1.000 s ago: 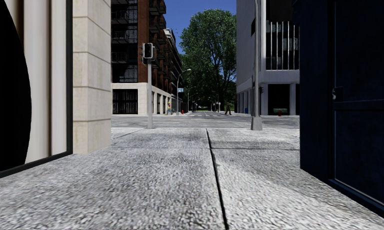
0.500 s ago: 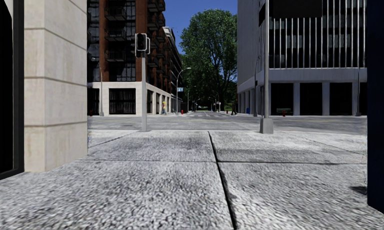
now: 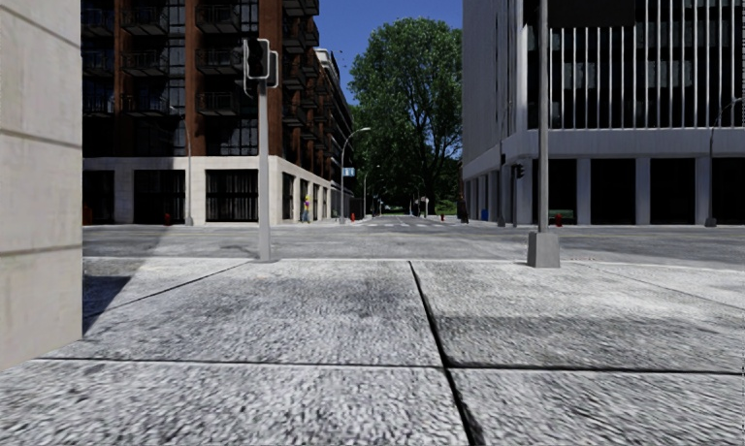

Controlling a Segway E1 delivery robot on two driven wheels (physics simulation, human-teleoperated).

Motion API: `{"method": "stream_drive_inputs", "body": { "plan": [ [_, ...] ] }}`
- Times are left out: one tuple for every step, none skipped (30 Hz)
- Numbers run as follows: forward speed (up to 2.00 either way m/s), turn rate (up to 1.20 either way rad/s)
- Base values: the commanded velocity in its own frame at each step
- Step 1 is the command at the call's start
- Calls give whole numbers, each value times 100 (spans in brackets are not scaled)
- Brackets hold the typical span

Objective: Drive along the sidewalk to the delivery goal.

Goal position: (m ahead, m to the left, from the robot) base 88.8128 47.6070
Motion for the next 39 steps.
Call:
{"method": "stream_drive_inputs", "body": {
  "plan": [
    [200,0],
    [200,0],
    [200,0],
    [200,0],
    [200,0],
    [200,0],
    [200,0],
    [200,0],
    [200,0],
    [200,0],
    [200,0],
    [200,0],
    [200,0],
    [200,0],
    [200,0],
    [200,0],
    [200,0],
    [200,0],
    [200,0],
    [200,0],
    [200,0],
    [200,14],
    [200,56],
    [200,80],
    [200,80],
    [200,93],
    [200,97],
    [200,98],
    [200,98],
    [200,98],
    [200,98],
    [200,98],
    [200,98],
    [200,98],
    [200,98],
    [200,98],
    [200,98],
    [200,98],
    [200,98]
  ]
}}
